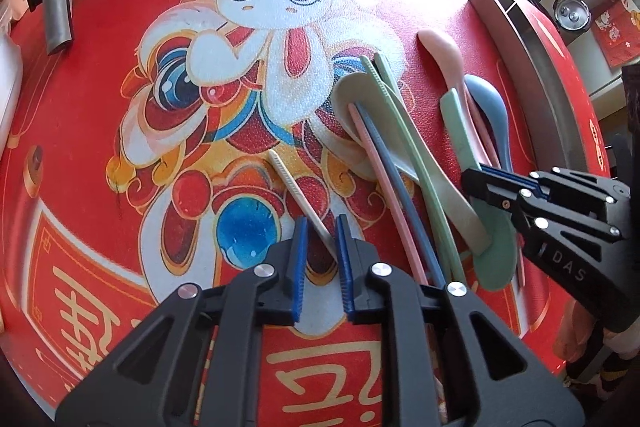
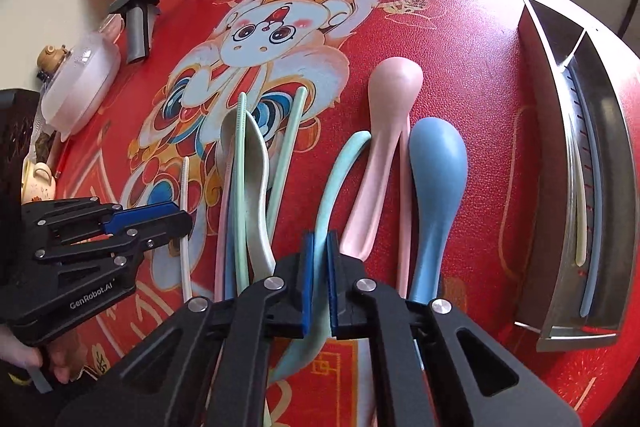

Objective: Organize utensils

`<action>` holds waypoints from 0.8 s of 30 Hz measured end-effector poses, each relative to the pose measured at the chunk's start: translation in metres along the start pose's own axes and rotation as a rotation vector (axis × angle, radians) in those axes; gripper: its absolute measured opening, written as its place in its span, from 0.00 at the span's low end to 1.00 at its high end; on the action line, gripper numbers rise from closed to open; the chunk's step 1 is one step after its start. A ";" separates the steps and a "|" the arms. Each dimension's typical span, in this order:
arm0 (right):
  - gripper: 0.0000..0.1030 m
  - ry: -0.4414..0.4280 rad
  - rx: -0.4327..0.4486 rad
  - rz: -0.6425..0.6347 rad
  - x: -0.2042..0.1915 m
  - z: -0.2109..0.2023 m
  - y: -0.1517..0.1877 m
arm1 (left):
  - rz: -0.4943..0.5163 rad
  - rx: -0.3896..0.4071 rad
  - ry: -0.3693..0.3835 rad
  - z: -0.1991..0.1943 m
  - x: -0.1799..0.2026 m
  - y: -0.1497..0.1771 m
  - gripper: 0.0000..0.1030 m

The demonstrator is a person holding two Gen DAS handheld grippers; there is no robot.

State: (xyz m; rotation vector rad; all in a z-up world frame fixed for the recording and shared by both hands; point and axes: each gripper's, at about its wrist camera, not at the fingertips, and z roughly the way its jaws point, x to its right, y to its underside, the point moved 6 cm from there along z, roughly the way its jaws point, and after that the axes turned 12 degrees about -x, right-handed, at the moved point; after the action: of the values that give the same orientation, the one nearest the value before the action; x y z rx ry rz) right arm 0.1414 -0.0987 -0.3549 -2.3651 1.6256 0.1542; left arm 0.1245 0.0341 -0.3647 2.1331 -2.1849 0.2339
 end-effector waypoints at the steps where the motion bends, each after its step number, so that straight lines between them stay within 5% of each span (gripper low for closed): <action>1: 0.06 -0.005 0.002 0.008 0.000 0.000 0.002 | -0.004 0.002 0.014 0.000 -0.002 -0.001 0.14; 14: 0.06 -0.020 0.033 0.062 0.005 -0.012 0.015 | 0.071 0.042 0.016 0.005 0.010 -0.027 0.10; 24: 0.06 -0.045 0.038 0.077 0.005 -0.015 0.023 | 0.149 0.012 -0.035 0.006 0.015 0.001 0.12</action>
State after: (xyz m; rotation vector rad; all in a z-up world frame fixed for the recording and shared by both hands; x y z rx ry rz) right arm 0.1213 -0.1152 -0.3451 -2.2560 1.6844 0.1894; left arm 0.1238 0.0184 -0.3684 1.9968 -2.3704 0.2216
